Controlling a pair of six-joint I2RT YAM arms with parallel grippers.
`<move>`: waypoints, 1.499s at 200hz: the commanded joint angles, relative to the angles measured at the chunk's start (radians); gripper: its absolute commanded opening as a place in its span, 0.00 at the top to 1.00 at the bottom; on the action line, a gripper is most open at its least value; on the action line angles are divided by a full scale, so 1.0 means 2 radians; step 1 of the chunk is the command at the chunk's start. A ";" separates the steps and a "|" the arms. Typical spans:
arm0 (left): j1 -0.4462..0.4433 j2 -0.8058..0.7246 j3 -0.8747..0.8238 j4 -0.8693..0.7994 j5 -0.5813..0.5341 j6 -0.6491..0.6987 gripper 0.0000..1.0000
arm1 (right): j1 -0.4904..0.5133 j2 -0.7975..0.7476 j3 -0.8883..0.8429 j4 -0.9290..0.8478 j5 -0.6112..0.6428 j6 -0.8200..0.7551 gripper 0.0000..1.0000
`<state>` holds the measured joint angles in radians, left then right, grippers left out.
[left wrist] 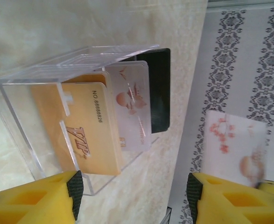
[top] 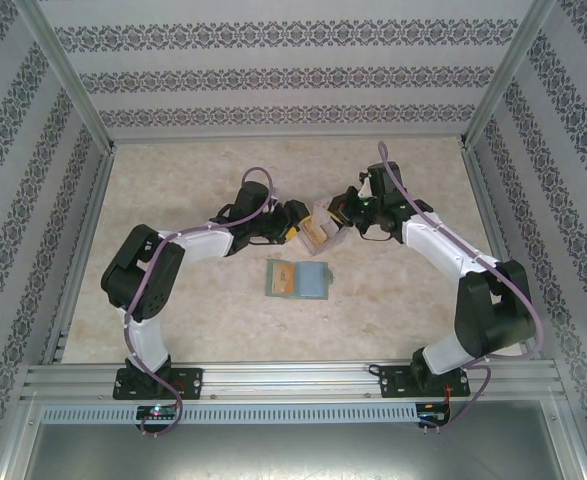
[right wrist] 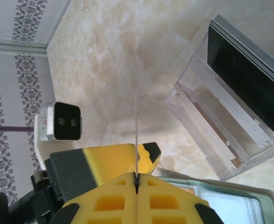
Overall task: Put the credit cards into the card holder
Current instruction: Pick up the credit card from the storage box, then insert the credit card into the card slot.
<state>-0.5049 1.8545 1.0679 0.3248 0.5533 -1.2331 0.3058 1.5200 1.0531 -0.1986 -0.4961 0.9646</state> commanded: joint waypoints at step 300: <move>0.011 0.001 -0.025 0.182 0.063 -0.146 0.80 | -0.009 -0.006 -0.073 0.103 -0.070 0.221 1.00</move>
<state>-0.4953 1.8511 1.0195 0.6106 0.6590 -1.5055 0.2916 1.4998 0.9314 -0.0021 -0.6220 1.3865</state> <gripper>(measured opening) 0.210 0.048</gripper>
